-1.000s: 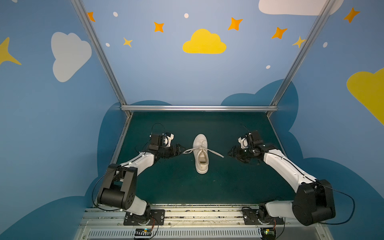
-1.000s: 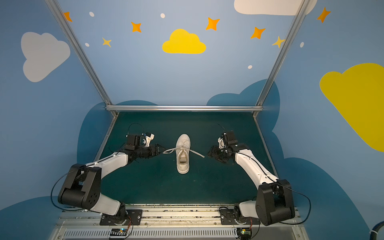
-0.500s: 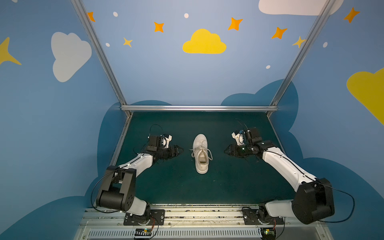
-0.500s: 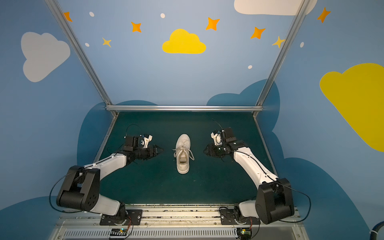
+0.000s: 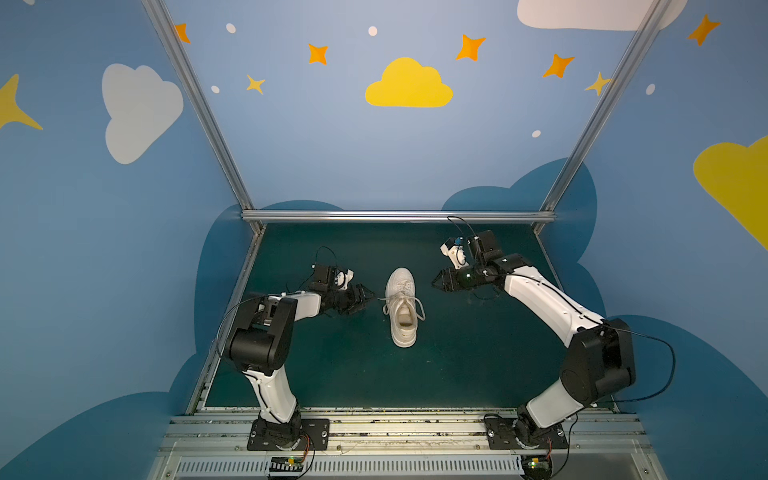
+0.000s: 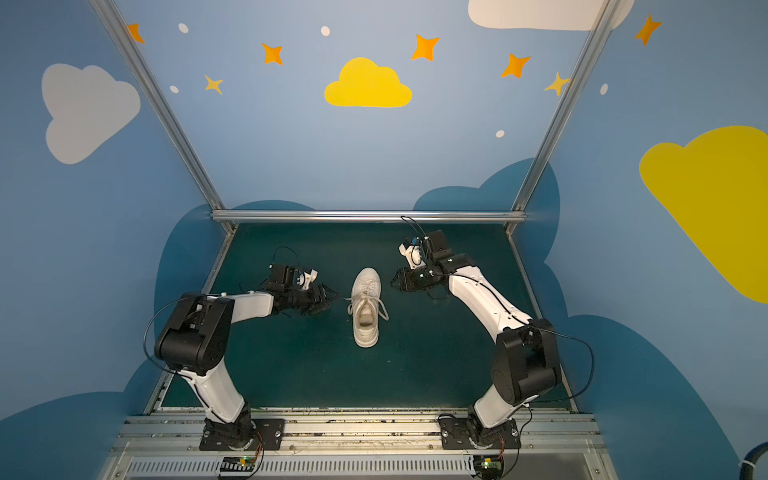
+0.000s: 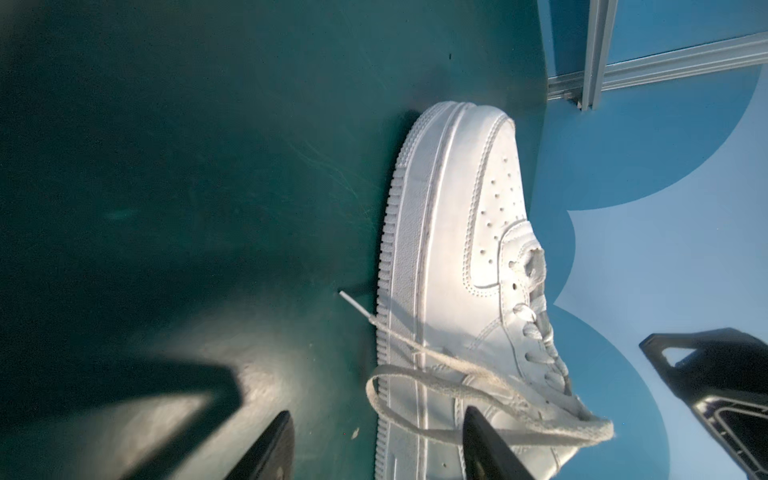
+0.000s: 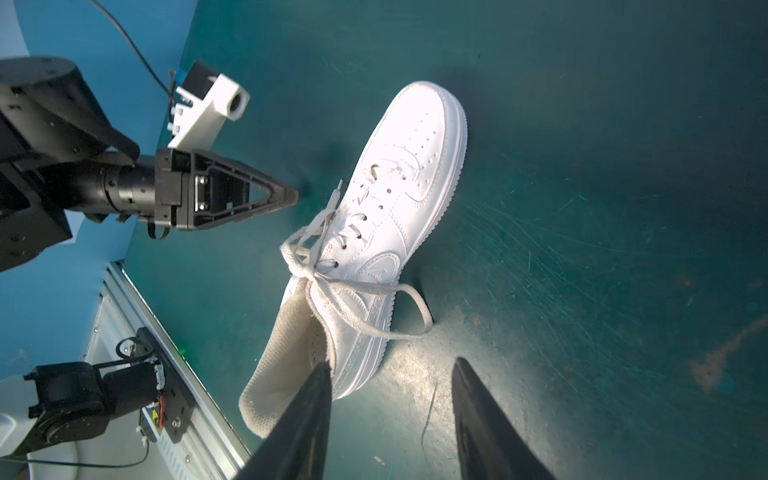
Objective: Tie the shoes
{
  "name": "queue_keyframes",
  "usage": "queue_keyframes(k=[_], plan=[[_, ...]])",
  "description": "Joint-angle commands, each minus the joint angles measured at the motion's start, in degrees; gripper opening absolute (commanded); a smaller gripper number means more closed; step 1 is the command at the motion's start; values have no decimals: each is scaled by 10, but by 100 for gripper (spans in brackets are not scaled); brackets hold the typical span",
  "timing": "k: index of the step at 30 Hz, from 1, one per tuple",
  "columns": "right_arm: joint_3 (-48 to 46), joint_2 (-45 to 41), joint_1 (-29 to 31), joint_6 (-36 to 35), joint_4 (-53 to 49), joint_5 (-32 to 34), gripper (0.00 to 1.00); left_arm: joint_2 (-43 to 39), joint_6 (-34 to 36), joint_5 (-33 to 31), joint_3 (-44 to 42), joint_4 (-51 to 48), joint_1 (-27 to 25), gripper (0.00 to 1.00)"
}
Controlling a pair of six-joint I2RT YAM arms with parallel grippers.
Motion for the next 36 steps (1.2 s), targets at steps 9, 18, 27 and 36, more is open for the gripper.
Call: queue_keyframes(k=[9,18,27,36], plan=[[93,67,31,-70,-33,-17,47,73,-90,13,31,102,-26,49],[157,119,62,-170,-56,-42,47,99,-126,14,31,161,-30,32],[257,199,93,-224,-141,-30,47,103,-125,17,32,174,-35,12],[468,338,124,-185,-314,39,42,91,-128,16,25,191,-35,3]])
